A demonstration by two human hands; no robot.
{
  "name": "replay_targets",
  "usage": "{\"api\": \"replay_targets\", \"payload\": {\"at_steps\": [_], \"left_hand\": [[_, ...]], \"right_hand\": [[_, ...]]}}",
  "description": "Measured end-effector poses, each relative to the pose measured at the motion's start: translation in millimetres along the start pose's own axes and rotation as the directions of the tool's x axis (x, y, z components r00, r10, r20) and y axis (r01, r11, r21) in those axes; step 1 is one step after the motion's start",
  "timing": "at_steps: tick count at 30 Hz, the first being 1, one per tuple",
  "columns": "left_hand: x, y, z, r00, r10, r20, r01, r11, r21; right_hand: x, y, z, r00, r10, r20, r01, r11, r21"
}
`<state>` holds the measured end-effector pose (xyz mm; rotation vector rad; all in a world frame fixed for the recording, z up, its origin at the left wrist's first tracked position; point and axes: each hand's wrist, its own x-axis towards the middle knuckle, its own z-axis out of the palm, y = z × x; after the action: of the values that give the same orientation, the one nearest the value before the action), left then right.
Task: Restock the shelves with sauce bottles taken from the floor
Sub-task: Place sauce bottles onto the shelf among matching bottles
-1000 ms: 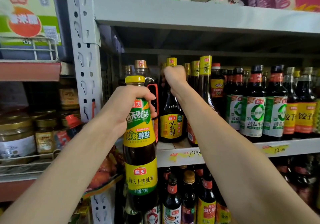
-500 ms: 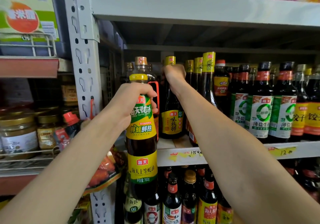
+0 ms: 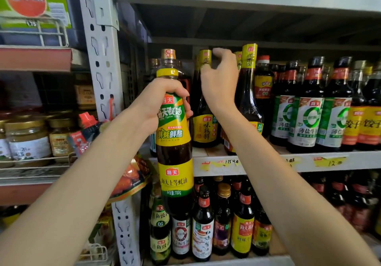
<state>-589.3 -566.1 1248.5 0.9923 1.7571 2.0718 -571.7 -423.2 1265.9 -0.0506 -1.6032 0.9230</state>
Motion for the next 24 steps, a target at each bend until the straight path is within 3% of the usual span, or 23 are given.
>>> {"api": "replay_targets", "payload": {"at_steps": [3, 5, 8, 10, 13, 16, 24], "left_hand": [[-3, 16, 2, 0.998, 0.027, 0.048, -0.026, 0.999, -0.033], [-2, 30, 3, 0.997, 0.055, 0.046, -0.053, 0.997, -0.054], [-1, 50, 8, 0.997, 0.058, 0.046, -0.056, 0.997, -0.052], [-3, 59, 13, 0.998, 0.043, 0.041, -0.041, 0.999, -0.036], [-8, 63, 19, 1.000, 0.030, 0.002, -0.030, 0.999, -0.043], [-12, 61, 23, 0.999, 0.027, -0.027, -0.029, 0.996, -0.084], [-22, 57, 26, 1.000, 0.027, 0.015, -0.025, 0.994, -0.102]], "right_hand": [[-38, -9, -31, 0.962, 0.088, 0.257, -0.142, 0.969, 0.201], [-64, -13, -44, 0.837, 0.145, 0.527, -0.370, 0.861, 0.349], [-97, -11, -52, 0.650, 0.146, 0.746, -0.609, 0.687, 0.396], [-111, -10, -52, 0.594, 0.132, 0.794, -0.696, 0.579, 0.425], [-119, -11, -55, 0.610, 0.124, 0.783, -0.701, 0.545, 0.460], [-123, -12, -60, 0.578, 0.128, 0.806, -0.759, 0.447, 0.474], [-133, -8, -68, 0.585, 0.120, 0.802, -0.766, 0.405, 0.499]]}}
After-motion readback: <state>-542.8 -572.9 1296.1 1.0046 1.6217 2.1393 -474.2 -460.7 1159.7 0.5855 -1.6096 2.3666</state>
